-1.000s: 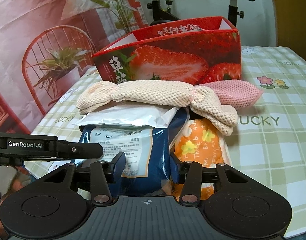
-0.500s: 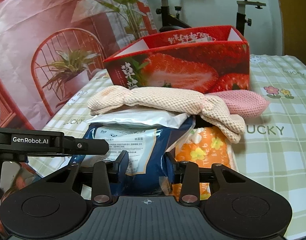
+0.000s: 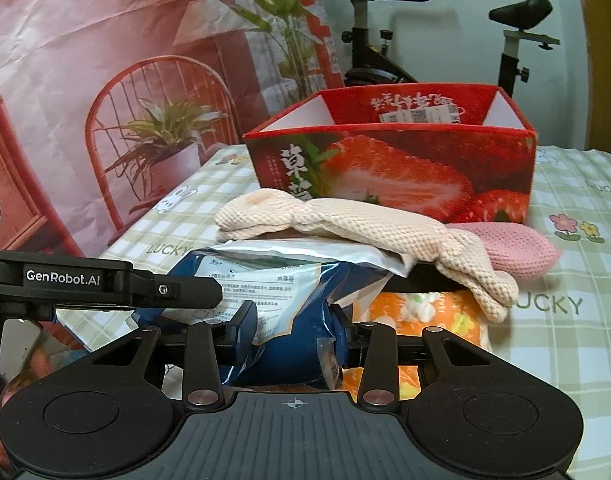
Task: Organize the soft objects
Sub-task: 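Lift the blue-and-white bag with the right tool toward the red box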
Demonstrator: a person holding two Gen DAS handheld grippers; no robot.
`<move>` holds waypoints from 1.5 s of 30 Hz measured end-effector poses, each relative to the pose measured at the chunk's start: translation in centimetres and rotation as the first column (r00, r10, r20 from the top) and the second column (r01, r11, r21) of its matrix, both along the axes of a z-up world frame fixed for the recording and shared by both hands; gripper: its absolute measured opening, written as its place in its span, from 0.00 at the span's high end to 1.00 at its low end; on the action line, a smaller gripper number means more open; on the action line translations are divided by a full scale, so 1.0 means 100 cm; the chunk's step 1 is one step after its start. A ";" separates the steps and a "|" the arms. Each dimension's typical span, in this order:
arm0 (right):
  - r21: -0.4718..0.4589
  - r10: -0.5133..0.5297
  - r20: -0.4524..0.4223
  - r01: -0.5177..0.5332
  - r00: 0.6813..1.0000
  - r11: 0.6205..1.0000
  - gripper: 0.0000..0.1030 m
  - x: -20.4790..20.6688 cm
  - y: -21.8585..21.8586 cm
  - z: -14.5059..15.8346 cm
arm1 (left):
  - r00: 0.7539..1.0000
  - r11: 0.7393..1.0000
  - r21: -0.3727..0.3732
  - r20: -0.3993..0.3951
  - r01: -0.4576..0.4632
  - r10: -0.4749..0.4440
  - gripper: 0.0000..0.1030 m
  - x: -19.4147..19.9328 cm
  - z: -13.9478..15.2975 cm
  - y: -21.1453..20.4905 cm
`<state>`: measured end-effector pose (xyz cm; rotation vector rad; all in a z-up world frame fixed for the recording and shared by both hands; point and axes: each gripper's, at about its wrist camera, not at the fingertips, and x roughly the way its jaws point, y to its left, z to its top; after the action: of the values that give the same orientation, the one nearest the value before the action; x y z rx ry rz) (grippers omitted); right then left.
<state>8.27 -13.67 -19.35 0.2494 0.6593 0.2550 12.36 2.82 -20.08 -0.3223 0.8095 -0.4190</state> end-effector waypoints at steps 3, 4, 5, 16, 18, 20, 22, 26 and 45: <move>-0.006 0.018 -0.003 -0.018 1.000 1.000 0.65 0.004 0.006 0.000 | 1.000 1.000 0.005 -0.003 -0.016 0.016 0.50 0.000 0.001 0.005; -0.007 0.025 -0.006 -0.025 1.000 1.000 0.65 0.006 0.009 0.000 | 1.000 1.000 0.008 -0.003 -0.021 0.021 0.50 0.000 0.001 0.007; -0.006 0.030 -0.008 -0.030 1.000 1.000 0.65 0.008 0.011 0.000 | 1.000 1.000 0.009 -0.004 -0.029 0.029 0.50 0.000 0.001 0.009; -0.022 0.168 -0.006 -0.168 0.986 0.985 0.65 0.038 0.059 0.005 | 0.984 0.984 0.021 -0.007 -0.179 0.180 0.50 -0.001 0.009 0.050; -0.029 0.196 0.002 -0.196 0.981 0.980 0.65 0.043 0.070 0.008 | 0.978 0.978 0.018 -0.004 -0.208 0.208 0.50 -0.003 0.012 0.058; -0.032 0.219 0.016 -0.219 0.976 0.975 0.65 0.048 0.079 0.012 | 0.971 0.971 0.011 0.003 -0.238 0.238 0.46 -0.003 0.016 0.067; -0.033 0.243 0.029 -0.242 0.970 0.970 0.65 0.054 0.088 0.018 | 0.963 0.963 -0.003 0.017 -0.268 0.268 0.45 -0.005 0.020 0.075; -0.060 0.282 0.073 -0.278 0.957 0.959 0.65 0.064 0.105 0.032 | 0.953 0.953 -0.012 0.038 -0.301 0.302 0.45 -0.003 0.030 0.090; -0.139 0.216 0.285 -0.182 0.934 0.973 0.65 0.116 0.037 0.123 | 0.966 0.996 0.073 0.257 -0.041 0.021 0.45 0.076 0.122 0.033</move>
<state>19.86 -9.96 -7.08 0.0339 0.3960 0.4407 19.98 6.11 -7.87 -0.2026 0.5655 -0.3893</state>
